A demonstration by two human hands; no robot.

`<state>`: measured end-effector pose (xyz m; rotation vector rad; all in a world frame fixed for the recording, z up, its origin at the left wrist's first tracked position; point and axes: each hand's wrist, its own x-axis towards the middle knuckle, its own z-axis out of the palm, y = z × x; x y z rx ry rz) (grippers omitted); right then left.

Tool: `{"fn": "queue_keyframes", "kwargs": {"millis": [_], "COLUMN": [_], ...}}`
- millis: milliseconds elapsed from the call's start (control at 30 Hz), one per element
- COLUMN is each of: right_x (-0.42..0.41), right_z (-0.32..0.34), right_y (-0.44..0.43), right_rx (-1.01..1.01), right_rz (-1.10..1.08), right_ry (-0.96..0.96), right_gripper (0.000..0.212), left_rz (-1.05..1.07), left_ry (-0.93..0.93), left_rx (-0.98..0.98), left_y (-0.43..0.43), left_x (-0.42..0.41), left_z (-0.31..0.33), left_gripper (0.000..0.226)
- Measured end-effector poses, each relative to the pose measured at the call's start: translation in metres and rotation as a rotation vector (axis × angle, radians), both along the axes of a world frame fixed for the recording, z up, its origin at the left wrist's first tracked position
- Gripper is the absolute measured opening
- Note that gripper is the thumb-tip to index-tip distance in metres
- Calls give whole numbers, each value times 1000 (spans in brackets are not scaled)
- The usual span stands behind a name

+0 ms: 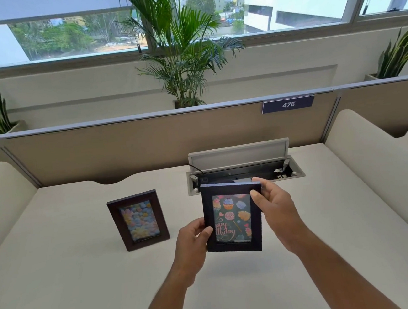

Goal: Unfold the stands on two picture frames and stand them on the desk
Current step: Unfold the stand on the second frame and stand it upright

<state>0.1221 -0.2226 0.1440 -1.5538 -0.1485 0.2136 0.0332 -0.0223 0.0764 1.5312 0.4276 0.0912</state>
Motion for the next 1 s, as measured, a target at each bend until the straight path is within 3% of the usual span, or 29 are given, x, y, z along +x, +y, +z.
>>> {"fn": "queue_keyframes", "kwargs": {"millis": [267,500,1000], "right_x": [-15,2,29], "right_z": [-46,-77,-118], "right_y": [25,56,73], "right_rx": [-163,-284,-322], "right_rz": [115,158,160], "right_ry": [25,-8,83], "right_gripper": [24,37,51], "left_rz": [130,206,259], "left_ry": [-39,-28,37], "left_rx": [-7,35,140], "left_y": [24,39,52], "left_x": [17,41,70], "left_z": [-15,-50,-90], "left_gripper": [28,29,34]}}
